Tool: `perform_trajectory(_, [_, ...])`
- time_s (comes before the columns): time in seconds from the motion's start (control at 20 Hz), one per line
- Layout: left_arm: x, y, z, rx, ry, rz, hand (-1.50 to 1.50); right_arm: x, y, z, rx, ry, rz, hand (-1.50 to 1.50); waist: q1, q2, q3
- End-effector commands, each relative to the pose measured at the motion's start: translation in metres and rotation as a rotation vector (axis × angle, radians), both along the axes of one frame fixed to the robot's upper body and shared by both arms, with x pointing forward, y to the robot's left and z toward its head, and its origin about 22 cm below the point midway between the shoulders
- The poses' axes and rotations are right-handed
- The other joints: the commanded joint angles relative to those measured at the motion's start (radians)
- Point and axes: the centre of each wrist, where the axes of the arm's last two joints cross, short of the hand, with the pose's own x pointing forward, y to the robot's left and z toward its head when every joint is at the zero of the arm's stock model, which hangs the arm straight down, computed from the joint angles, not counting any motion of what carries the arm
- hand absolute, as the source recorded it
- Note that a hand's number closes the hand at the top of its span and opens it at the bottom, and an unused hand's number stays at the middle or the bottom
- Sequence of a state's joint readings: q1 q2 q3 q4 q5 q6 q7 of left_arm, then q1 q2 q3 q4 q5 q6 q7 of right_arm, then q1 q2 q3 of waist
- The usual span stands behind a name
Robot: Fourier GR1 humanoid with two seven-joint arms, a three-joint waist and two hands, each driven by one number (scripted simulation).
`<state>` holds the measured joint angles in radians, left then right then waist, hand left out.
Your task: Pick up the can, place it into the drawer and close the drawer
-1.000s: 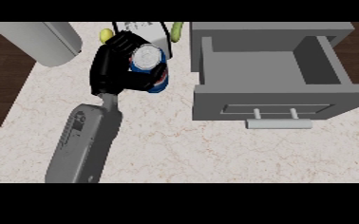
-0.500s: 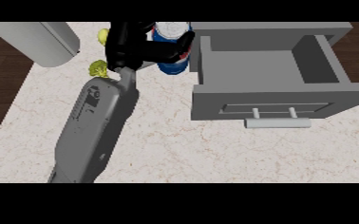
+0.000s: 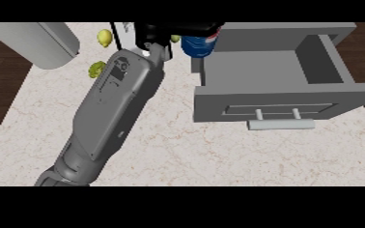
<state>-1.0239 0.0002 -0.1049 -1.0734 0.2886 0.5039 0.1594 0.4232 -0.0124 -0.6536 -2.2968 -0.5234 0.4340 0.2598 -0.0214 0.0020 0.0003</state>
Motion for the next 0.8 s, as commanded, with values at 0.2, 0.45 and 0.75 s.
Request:
perform_trajectory(0.2, [0.013,-0.034,0.007,0.027,0.018,0.005,1.5,0.006,0.006,-0.003,0.009,-0.001,0.024,-1.5,-0.016,0.004,0.0])
perform_trajectory(0.45, [0.016,-0.053,0.035,0.038,-0.002,0.01,1.5,-0.011,0.001,-0.001,-0.007,-0.01,0.016,-1.5,-0.026,0.002,0.001])
perform_trajectory(0.75, [0.016,-0.064,0.012,0.059,0.015,0.004,1.5,0.003,0.0,-0.005,0.014,-0.01,0.019,-1.5,-0.033,0.005,0.001])
